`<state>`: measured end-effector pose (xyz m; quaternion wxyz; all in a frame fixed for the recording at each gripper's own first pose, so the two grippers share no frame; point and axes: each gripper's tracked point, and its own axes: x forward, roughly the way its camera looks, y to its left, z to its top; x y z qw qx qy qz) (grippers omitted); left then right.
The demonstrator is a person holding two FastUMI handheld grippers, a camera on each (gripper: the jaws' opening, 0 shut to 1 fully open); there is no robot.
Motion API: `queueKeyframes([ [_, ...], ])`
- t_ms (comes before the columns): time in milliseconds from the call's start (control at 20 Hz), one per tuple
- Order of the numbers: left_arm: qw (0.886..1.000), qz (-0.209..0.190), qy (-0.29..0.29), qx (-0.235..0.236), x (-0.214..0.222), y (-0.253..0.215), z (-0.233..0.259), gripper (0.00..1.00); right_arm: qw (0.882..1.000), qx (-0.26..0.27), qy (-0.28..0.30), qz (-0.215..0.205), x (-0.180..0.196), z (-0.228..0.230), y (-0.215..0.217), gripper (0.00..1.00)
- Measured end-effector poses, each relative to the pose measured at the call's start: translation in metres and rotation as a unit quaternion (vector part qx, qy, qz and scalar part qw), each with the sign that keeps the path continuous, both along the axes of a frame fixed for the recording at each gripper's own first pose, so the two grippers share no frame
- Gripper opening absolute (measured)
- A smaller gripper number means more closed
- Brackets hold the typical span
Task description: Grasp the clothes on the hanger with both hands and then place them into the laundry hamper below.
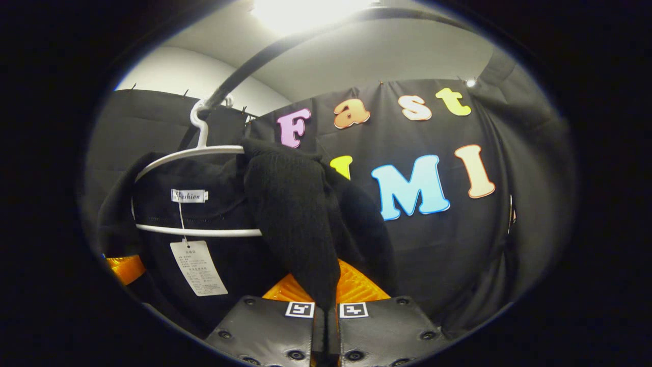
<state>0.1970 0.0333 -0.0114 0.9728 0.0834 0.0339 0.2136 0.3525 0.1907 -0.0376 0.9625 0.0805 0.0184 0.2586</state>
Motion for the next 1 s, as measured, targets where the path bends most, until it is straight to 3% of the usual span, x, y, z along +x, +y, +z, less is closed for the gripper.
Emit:
queueKeyframes([
  [200,0.999,0.012,-0.021,0.025,-0.017,0.007,0.030,0.04,0.999,0.005,-0.038,-0.019,-0.003,0.031,-0.019,0.02],
  [450,0.999,0.025,-0.032,0.017,-0.032,0.023,0.055,0.04,0.997,0.020,-0.069,-0.043,0.000,0.064,-0.042,0.02],
  [1000,0.995,0.047,-0.074,0.050,-0.051,0.072,0.118,0.04,0.992,0.030,-0.095,-0.079,0.032,0.091,-0.075,0.04],
])
